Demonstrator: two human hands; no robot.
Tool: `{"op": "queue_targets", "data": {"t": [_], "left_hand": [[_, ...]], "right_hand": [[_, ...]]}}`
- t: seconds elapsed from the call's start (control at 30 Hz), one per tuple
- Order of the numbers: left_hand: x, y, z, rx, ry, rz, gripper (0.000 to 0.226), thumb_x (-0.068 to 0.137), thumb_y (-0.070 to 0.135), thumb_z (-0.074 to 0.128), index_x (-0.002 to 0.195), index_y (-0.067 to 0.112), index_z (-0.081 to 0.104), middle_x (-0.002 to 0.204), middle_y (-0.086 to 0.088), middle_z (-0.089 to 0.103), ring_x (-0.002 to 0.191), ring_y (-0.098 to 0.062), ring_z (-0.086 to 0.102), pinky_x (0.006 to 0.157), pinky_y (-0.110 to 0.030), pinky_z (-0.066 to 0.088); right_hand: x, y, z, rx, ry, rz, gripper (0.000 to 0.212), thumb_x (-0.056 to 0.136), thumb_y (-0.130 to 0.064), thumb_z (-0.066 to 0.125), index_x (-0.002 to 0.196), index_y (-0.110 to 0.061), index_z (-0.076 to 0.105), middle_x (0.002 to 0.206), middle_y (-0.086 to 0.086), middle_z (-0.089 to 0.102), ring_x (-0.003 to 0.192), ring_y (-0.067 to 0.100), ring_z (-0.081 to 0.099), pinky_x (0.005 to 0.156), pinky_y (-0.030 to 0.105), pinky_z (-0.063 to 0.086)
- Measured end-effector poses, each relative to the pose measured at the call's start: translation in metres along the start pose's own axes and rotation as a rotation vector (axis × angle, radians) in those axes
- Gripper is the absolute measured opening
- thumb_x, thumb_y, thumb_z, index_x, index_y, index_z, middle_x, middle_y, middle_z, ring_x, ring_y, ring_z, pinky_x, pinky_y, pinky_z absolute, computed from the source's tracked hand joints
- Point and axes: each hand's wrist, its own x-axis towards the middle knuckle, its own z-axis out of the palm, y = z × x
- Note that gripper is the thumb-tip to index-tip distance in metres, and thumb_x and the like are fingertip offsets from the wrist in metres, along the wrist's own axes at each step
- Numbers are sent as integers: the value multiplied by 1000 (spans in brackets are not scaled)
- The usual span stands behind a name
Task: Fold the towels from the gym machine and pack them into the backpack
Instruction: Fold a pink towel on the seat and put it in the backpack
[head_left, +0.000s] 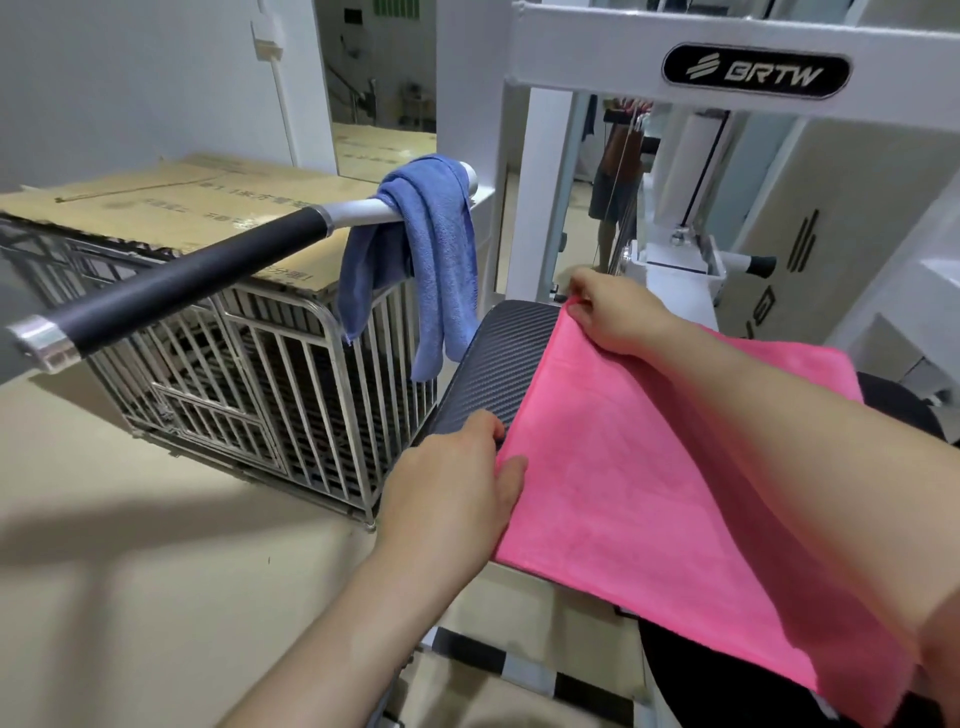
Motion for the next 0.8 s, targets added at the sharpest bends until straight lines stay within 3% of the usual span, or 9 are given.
{"op": "queue_targets", "data": {"t": [0.1,0.17,0.27,0.33,0.43,0.57,0.63,0.73,0.8], "left_hand": [[-6,3,1,212,-23,13,35,94,57,37,111,28,47,95,0,68,93,-28,64,66,-35,40],[-9,5,2,257,-12,24,35,94,59,36,105,27,46,94,1,66,92,-27,63,63,-34,37],[-8,4,3,177,34,56,28,92,55,42,94,27,48,95,7,55,93,-18,57,67,-34,42],[-9,5,6,78,45,99,20,89,46,50,87,26,48,90,8,52,88,-16,55,72,-35,46],[-14,7,11,-101,37,144,19,77,29,62,75,27,43,71,10,53,68,-11,53,66,-34,45],[-8,-11,-5,-741,-127,-152,20,74,17,80,76,19,60,58,4,52,49,-10,41,45,-22,33],[-4,-25,-24,-907,-122,-256,9,73,17,80,75,14,71,58,-5,54,49,-13,41,41,-18,31],[0,-41,-52,-868,74,-315,11,77,17,73,68,12,75,58,-4,63,49,-11,50,43,-18,39],[5,-48,-73,-765,257,-315,14,78,24,73,69,15,75,62,-6,69,55,-19,58,53,-33,49]], "right_hand": [[0,3,3,103,85,55,4,90,-21,56,93,-19,55,100,5,64,100,29,59,84,36,48],[1,3,2,164,101,92,5,87,-16,61,89,-20,57,93,2,61,99,28,59,83,32,45],[6,3,-12,57,-89,83,27,84,-7,61,111,-11,64,117,8,64,112,29,58,95,29,45],[7,1,-22,-91,-205,41,36,79,-5,58,114,-11,65,116,10,66,109,31,59,96,38,49],[3,-7,-34,-174,-159,-47,25,83,-11,52,99,-15,71,99,9,69,97,32,62,86,40,53],[5,-20,-54,-134,-158,-125,13,80,-15,58,81,-17,71,83,6,69,85,29,64,77,35,54],[14,-25,-69,67,-204,-118,8,82,-11,67,81,-18,71,78,4,69,76,21,65,70,31,54],[31,-39,-81,601,-287,-102,13,88,2,62,85,-7,70,74,6,65,65,15,63,65,30,60],[45,-53,-81,814,-236,-145,18,89,11,55,83,-2,66,74,11,61,63,17,63,64,28,61]]}}
